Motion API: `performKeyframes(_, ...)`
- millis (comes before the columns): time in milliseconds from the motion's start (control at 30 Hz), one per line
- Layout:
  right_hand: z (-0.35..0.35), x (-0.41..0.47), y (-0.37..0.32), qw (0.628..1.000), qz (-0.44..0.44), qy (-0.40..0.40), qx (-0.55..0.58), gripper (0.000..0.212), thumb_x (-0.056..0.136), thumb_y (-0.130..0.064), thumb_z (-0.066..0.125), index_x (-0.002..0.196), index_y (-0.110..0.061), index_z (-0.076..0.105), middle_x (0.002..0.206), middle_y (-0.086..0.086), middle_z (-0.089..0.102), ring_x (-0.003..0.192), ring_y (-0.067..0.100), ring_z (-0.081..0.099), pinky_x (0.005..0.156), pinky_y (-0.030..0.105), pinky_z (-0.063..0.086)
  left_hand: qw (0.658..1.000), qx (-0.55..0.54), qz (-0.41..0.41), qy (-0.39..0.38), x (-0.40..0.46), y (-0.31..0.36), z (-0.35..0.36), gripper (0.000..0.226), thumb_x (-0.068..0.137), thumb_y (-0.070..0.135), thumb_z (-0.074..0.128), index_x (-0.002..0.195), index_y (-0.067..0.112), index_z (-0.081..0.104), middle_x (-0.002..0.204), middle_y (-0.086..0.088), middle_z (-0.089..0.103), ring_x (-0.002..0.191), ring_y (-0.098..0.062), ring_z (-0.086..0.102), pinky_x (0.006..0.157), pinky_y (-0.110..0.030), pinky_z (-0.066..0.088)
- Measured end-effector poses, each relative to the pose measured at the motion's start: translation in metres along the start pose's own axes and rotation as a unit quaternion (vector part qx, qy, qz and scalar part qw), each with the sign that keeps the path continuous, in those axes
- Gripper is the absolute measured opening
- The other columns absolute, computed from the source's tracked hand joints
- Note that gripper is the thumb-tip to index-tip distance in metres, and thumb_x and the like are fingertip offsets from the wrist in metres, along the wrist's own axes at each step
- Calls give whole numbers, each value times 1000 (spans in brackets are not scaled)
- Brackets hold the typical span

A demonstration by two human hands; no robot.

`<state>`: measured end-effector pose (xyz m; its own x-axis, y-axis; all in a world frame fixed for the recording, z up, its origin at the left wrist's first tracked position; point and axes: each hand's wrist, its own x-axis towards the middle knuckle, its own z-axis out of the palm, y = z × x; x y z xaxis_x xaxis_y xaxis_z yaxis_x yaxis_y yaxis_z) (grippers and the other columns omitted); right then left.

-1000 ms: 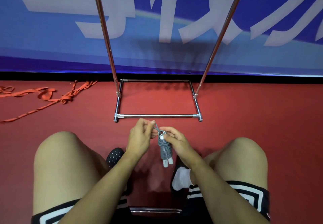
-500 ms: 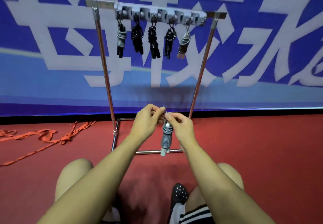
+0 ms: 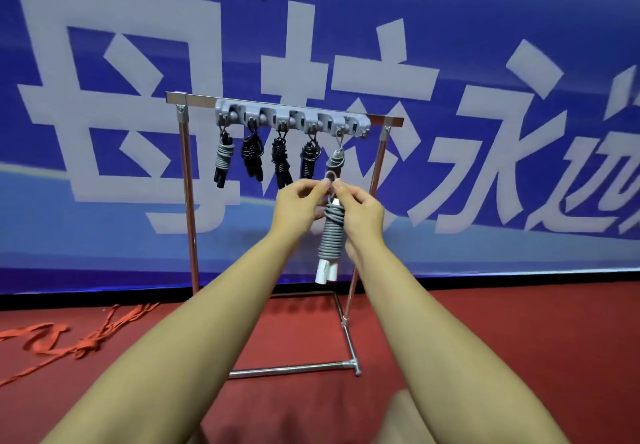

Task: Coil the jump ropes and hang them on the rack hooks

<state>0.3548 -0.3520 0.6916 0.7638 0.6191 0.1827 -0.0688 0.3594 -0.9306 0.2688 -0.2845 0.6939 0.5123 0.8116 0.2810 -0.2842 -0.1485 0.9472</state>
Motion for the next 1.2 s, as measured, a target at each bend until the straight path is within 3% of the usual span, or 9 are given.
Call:
performKeyframes(133,1,37,-24,1000,-24,16,-1,11,96,-17,71,91,-8,76,75,-1,74,66,10,69,65,31,61,1000,-9,16,6,42,5,25,9,97,19,69,97,12,74,89,-2,75,76,-2,70,73,-25,60)
performKeyframes(333,-8,118,-30,998,-38,44,-30,13,94,-22,74,89,-11,77,86,8,76,75,16,72,60,26,58,1000,-2,6,16,122,-9,69,15,98,24,67,97,12,75,91,-4,76,85,-17,71,80,-37,61)
performKeyframes(467,-19,182,-21,995,-46,65,-53,15,94,-25,74,88,-13,78,85,7,77,82,27,75,71,40,64,999,16,-31,17,179,-26,97,18,98,28,66,91,15,77,74,4,71,70,-17,64,53,-25,49)
performKeyframes(500,-22,198,-20,995,-46,70,-58,14,94,-25,74,88,-12,78,85,6,77,83,28,75,73,40,64,999,12,-41,20,194,-31,105,17,98,27,67,87,17,77,77,2,73,73,-17,67,55,-27,53)
performKeyframes(567,-27,230,-16,993,-50,76,-72,15,96,-25,72,90,-12,77,85,5,77,81,23,73,72,37,64,999,0,-47,23,221,-39,118,16,95,27,69,84,19,78,85,-1,77,85,-20,73,80,-40,62)
performKeyframes(633,-33,262,-9,990,-55,82,-98,17,96,-29,71,91,-14,77,88,4,77,83,20,73,77,40,64,998,9,-53,31,246,-48,129,17,95,27,69,85,17,79,88,-4,79,94,-24,74,92,-47,60)
performKeyframes(1000,-41,341,30,982,-40,105,-151,24,99,-31,67,97,-9,76,83,-2,70,81,19,69,83,45,62,988,79,-81,110,309,-87,153,28,92,27,67,70,12,75,71,-6,71,71,-28,63,69,-35,51)
performKeyframes(1133,-45,334,32,985,-41,92,-142,19,97,-24,70,99,-6,77,78,-11,67,74,7,66,68,24,57,983,162,-14,87,304,-93,142,24,97,27,64,80,15,77,75,0,71,72,-19,62,70,-33,52)
performKeyframes(1200,-43,326,28,979,-52,96,-170,17,98,-20,67,106,-9,77,86,-10,69,78,4,65,62,15,52,983,173,13,66,297,-91,136,19,98,25,64,102,13,78,95,1,76,90,-15,68,86,-36,56)
